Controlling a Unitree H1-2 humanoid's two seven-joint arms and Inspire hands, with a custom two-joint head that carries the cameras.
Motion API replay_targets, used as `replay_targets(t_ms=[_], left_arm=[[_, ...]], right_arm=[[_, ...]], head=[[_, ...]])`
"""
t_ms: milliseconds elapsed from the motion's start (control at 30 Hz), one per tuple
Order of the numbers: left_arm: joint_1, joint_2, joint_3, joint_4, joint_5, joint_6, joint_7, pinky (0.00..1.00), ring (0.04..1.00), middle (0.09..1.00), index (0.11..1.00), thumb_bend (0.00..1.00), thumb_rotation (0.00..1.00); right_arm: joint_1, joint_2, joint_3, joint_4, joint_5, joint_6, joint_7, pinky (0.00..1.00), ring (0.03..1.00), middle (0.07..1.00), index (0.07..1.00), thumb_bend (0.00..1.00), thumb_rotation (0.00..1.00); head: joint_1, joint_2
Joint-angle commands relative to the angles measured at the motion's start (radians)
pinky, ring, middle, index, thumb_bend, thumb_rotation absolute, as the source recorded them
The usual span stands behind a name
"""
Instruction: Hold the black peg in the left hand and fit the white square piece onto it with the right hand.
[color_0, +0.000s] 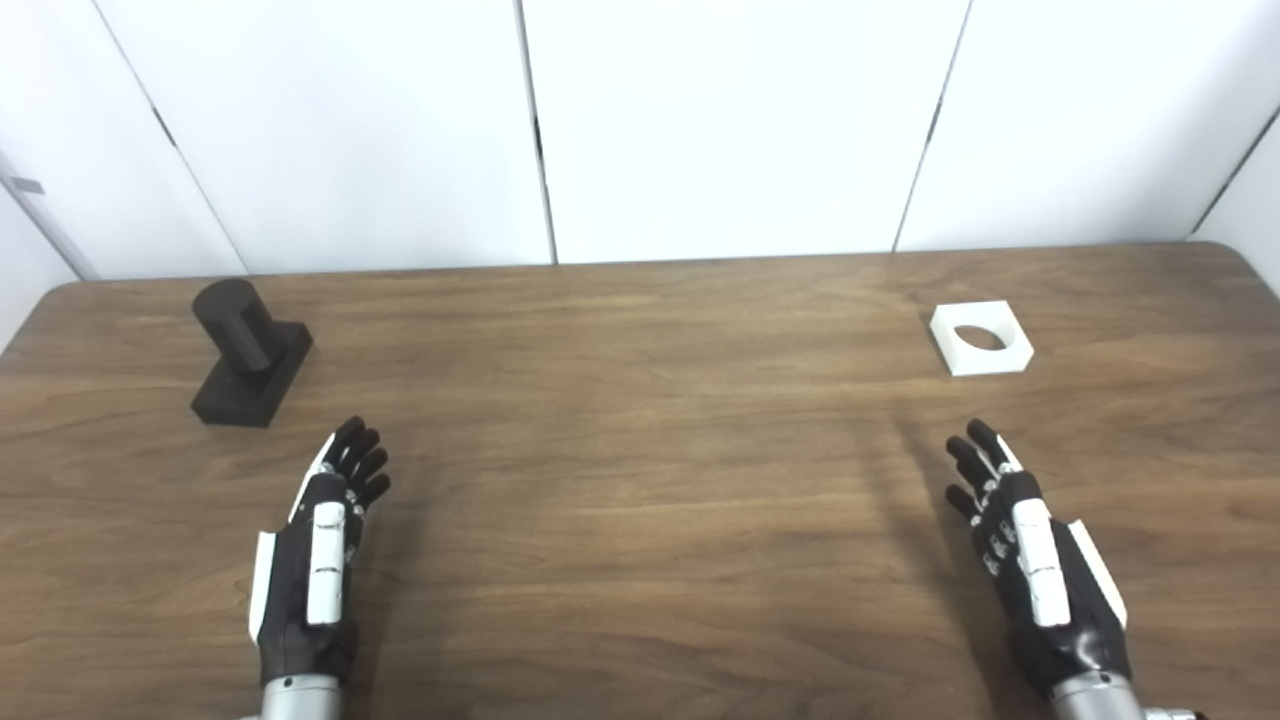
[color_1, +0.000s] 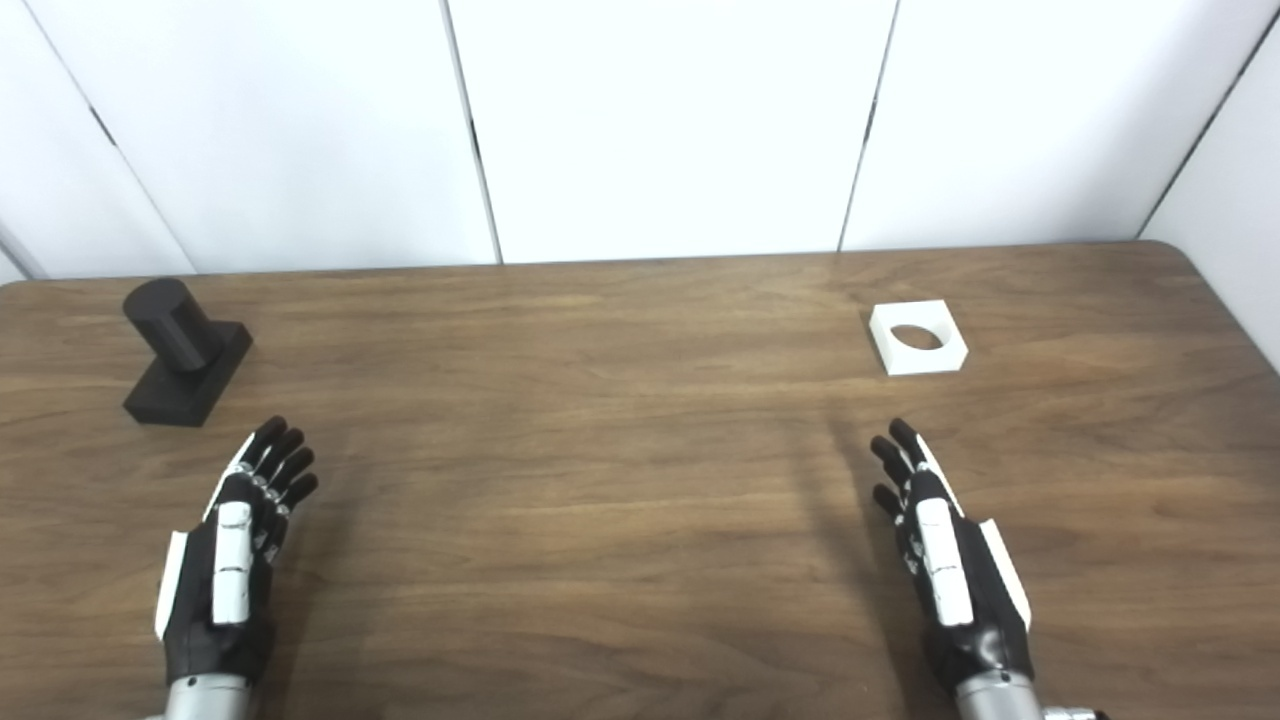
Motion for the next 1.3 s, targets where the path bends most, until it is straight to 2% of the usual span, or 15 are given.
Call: replay_targets(t_ms=[0,533,833,1133,1267], left_arm=[[0.072,0.004,-0.008,-0.028,0.003,-0.011,0.003,0.88,0.892,0.900,0.900,0.58,0.89],[0.072,0.004,-0.012,-0.024,0.007,-0.023,0.001,0.87,0.888,0.900,0.904,0.57,0.89],[0.081,-0.017,-0.033,-0.019,0.050,-0.032,0.015,0.86,0.876,0.888,0.893,0.60,0.88],[0.083,-0.057,-0.074,0.000,0.113,-0.050,0.071,0.86,0.872,0.864,0.879,0.46,0.90],[0.079,-0.055,-0.093,0.020,0.109,-0.057,0.076,0.87,0.885,0.873,0.885,0.49,0.88]], right_arm=[[0.015,0.007,-0.005,-0.014,0.006,0.008,0.008,1.00,0.981,0.931,0.954,0.48,1.00],[0.014,0.003,-0.006,-0.008,0.008,-0.001,0.011,1.00,0.969,0.931,0.957,0.47,1.00],[0.014,-0.013,-0.017,0.007,0.020,-0.013,0.028,1.00,0.985,0.942,0.970,0.48,1.00],[0.001,-0.031,-0.037,0.053,0.058,-0.046,0.070,1.00,1.000,0.972,0.997,0.46,1.00],[-0.002,-0.027,-0.046,0.069,0.059,-0.043,0.074,1.00,1.000,0.967,1.000,0.50,1.00]], head=[[-0.001,0.000],[0.015,-0.004],[0.139,-0.043],[0.261,-0.113],[0.302,-0.147]])
